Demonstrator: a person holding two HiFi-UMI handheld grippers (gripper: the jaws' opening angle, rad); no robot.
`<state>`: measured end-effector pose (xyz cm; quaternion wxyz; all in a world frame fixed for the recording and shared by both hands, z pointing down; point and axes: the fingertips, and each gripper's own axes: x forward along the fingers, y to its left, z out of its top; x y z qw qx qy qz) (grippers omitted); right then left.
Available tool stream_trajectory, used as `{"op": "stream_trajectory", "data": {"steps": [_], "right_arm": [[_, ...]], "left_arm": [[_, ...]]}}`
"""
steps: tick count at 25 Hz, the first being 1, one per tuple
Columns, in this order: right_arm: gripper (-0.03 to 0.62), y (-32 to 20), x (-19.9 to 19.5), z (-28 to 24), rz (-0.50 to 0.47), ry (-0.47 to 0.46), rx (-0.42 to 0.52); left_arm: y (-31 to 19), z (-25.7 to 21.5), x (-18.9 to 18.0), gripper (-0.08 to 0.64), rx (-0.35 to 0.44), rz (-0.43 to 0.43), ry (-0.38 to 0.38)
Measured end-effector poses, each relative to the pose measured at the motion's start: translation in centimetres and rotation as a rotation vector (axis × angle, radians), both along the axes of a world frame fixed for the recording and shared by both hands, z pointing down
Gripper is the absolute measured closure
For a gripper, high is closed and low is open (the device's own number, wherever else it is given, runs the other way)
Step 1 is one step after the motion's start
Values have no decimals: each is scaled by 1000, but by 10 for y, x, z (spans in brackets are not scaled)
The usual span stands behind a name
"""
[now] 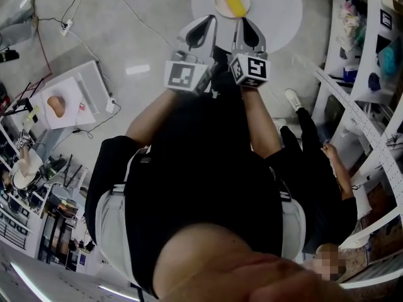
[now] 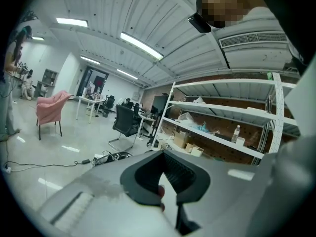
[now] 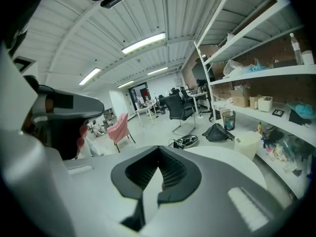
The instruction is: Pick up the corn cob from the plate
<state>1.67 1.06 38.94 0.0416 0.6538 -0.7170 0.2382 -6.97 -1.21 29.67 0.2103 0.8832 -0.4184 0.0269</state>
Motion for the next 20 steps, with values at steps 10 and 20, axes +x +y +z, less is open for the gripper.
{"op": "stream_trajectory", "data": {"steps": [10,20], "right_arm": [[583,-12,14,45,-16,-5,-75],[560,-24,20,88,-44,2,-142]], "left_arm": [[-10,23,14,555,-48,-24,-4],[-18,47,17,555,-92,-41,-15]]}}
